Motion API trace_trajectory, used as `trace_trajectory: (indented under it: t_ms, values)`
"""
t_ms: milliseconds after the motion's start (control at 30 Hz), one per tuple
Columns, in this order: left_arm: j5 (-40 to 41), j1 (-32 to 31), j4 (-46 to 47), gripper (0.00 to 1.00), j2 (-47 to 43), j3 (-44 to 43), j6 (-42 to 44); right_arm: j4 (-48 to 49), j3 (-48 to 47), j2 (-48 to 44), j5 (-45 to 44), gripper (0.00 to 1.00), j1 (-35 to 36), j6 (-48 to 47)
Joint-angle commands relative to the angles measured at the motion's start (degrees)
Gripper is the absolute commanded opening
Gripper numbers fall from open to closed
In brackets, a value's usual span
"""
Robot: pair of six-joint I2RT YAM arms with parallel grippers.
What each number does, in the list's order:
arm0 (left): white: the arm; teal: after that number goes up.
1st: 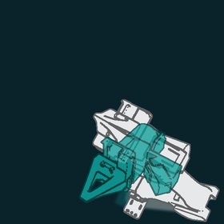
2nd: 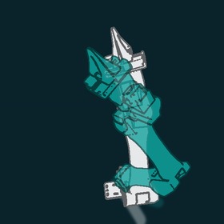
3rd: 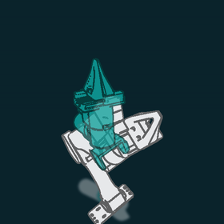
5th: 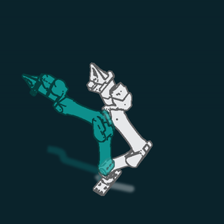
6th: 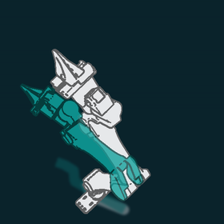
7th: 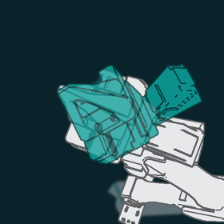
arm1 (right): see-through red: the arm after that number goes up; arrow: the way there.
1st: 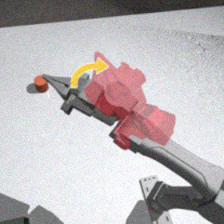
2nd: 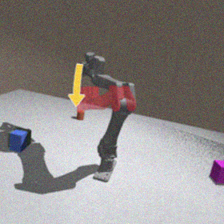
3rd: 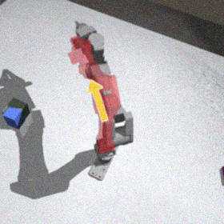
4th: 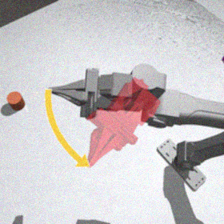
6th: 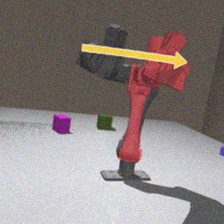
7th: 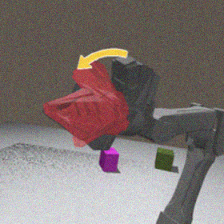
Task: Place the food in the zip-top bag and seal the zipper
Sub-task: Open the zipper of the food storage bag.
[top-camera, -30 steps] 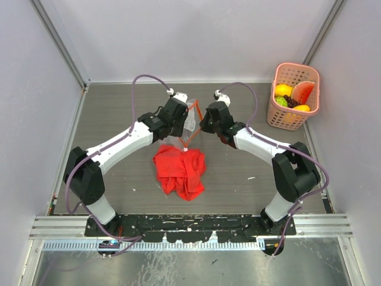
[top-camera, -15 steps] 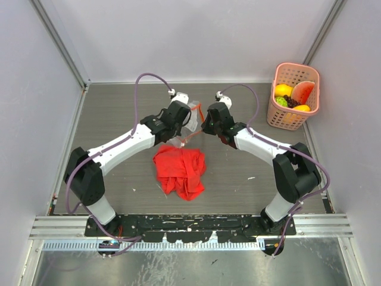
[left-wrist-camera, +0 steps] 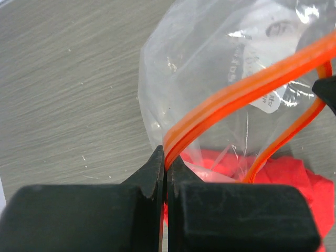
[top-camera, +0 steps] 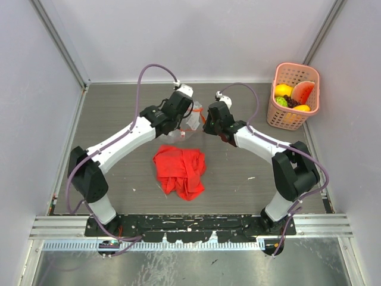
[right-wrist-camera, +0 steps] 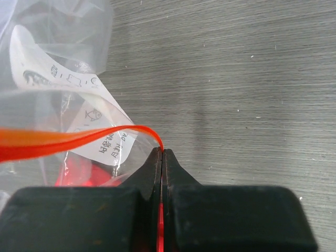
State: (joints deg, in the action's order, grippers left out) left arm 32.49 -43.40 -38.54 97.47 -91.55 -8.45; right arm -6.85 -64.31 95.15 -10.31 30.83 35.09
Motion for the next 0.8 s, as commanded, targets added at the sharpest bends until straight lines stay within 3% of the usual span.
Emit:
trace_trajectory:
  t_ms: [0,267,467,767]
  values:
    - [-5.09,0.37,-3.41,0.0,0.91,-1.53,0.01,1.98,-1.31,-1.41,2.39,0.01,-0.59,-2.62]
    - [-6.59,0.35,-9.12,0.0,5.49,-6.61,-8.91,3.37,-1.55,-4.64,5.51,0.17,-0.59,-4.04]
    - [-5.15,0.33,-11.93,0.0,6.81,-8.35,-12.99,2.35,-2.96,-8.18,7.74,0.35,-1.39,-7.93]
    - [-1.55,0.47,-12.83,0.0,7.14,-8.12,-13.82,-8.69,-7.22,-12.56,8.9,0.62,-6.92,-16.09]
